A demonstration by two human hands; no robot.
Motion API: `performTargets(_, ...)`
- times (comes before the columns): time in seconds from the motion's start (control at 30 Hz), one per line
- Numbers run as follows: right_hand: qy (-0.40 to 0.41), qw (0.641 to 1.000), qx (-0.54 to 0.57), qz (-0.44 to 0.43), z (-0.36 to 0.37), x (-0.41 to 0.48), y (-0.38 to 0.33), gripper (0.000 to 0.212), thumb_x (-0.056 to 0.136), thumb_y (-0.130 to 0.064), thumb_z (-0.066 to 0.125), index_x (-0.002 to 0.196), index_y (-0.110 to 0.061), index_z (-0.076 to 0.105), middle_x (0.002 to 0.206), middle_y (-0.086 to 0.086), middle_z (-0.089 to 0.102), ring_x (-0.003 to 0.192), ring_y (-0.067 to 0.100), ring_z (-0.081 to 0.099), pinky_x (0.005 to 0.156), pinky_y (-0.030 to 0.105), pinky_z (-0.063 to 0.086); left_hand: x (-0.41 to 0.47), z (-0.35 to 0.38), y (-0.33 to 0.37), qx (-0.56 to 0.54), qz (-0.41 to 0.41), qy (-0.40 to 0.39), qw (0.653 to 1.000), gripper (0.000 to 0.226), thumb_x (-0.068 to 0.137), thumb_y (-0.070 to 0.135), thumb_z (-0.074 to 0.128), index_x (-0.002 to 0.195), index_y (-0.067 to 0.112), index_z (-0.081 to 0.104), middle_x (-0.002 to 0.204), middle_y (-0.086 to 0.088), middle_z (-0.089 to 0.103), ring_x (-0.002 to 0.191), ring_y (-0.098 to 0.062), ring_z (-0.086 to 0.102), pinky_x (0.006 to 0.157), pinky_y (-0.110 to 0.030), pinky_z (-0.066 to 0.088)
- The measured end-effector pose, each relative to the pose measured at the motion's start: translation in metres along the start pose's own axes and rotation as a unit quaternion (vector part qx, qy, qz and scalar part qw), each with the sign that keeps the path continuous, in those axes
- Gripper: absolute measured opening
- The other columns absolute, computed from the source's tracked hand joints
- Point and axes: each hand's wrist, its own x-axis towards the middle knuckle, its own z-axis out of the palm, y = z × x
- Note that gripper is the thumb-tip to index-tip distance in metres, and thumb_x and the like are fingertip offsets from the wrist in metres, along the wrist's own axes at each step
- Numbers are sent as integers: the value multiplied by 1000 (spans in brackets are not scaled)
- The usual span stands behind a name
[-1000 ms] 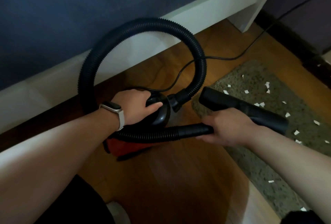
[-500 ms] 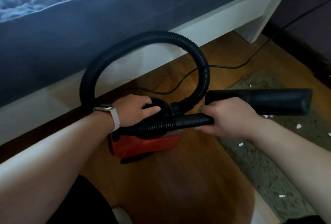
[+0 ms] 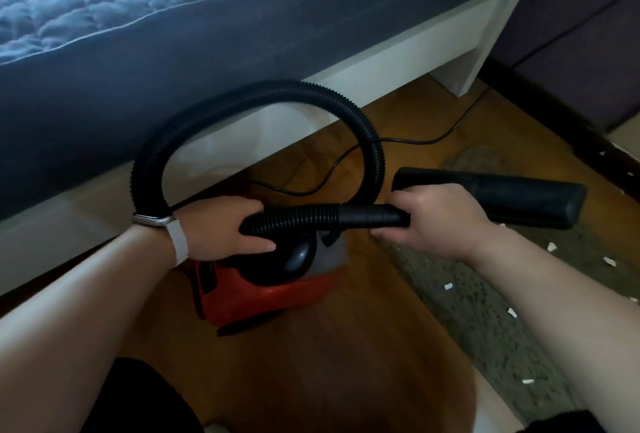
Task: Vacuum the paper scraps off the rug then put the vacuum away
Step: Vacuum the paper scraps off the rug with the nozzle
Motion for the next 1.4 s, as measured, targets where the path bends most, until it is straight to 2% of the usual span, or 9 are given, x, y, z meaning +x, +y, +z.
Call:
performTargets(0.1,-8,999,21,36,0,-5,7,42,82,-77,39,74,-36,42,62,-15,45,55,7,46,49,25,34,1,-16,12,42,2,44,998,41,75,77,58,80,37,54,71,8,64,62,0,60,52,-21,48)
performTargets(0.27,-71,991,68,93,-3,-23,23,56,74,-83,34,76,-30,52,64,-11,52,58,4,52,51,28,42,-2,-34,56,112,10,53,992,43,75,81,49,83,40,56,70,19,63,62,6,59,45,-20,45)
performTargets(0.43,-111,981,61,149,-9,-37,43,29,79,-53,67,70,-34,47,66,-12,53,60,4,51,49,25,34,2,-37,108,194,49,70,977,49,75,85,34,83,39,52,62,13,60,53,-1,58,50,-23,47)
performTargets(0.8,13,983,12,183,-28,-66,61,18,72,-28,75,77,-27,57,77,-7,58,81,23,57,74,36,43,13,-3,178,-71,111,12,991,48,77,78,48,81,31,55,69,13,64,50,-7,59,43,-22,45)
performTargets(1.0,123,948,122,266,-28,-70,59,36,76,-5,73,110,-13,67,123,7,58,120,29,49,108,44,37,29,8,217,-271,128,30,954,22,92,51,60,81,32,59,60,4,64,47,-11,59,45,-22,48)
performTargets(1.1,168,862,267,397,-28,-76,55,44,84,-2,66,126,-12,57,139,12,43,132,29,38,113,31,27,35,20,233,-317,120,42,940,24,92,49,61,82,28,60,59,2,64,45,-10,58,45,-23,48)
performTargets(1.2,228,621,553,506,-41,-78,49,37,98,-8,48,131,-24,47,120,11,63,103,25,66,85,42,57,35,36,250,-343,132,47,929,24,89,57,60,81,34,61,60,0,65,45,-12,59,43,-24,47)
performTargets(1.3,263,419,696,521,-52,-90,55,27,102,-19,46,127,-10,51,90,13,74,76,24,73,61,38,60,33,54,263,-326,147,8,934,30,85,64,58,89,34,60,69,-3,66,52,-21,63,42,-37,50)
performTargets(1.4,208,393,706,551,-52,-104,62,36,96,-35,58,117,-6,59,102,19,70,85,33,71,77,45,61,32,71,274,-269,141,-16,953,28,86,66,56,86,37,54,73,7,66,51,-11,60,41,-25,46)
